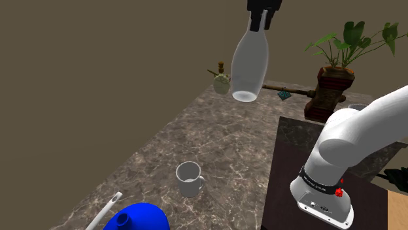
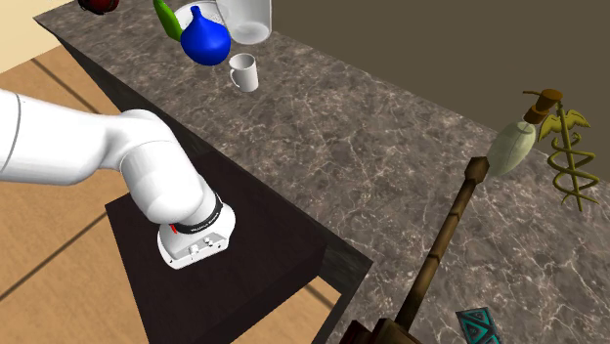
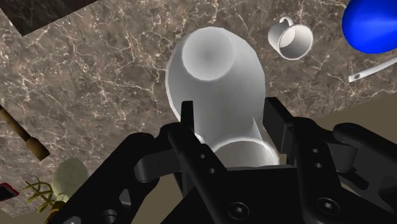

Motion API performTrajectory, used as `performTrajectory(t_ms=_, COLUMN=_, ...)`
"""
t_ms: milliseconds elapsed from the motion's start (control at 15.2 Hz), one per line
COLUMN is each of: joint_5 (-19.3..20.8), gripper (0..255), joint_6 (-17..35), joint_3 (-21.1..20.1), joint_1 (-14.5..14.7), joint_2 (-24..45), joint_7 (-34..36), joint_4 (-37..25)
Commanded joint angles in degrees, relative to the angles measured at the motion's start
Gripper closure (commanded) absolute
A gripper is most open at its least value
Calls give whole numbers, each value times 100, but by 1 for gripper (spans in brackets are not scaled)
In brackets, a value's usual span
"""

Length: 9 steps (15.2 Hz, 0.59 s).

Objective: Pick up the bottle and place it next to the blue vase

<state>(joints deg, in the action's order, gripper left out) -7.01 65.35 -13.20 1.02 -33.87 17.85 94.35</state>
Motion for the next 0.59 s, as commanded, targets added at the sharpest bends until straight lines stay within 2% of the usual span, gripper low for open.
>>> performTrajectory(t_ms=0, joint_5=-128, gripper=255, joint_6=-35, joint_3=-247, joint_1=20, joint_2=39, joint_7=314, joint_4=-108)
performTrajectory(t_ms=528, joint_5=-546, gripper=255, joint_6=-60, joint_3=-1377, joint_1=49, joint_2=398, joint_7=1616, joint_4=-676)
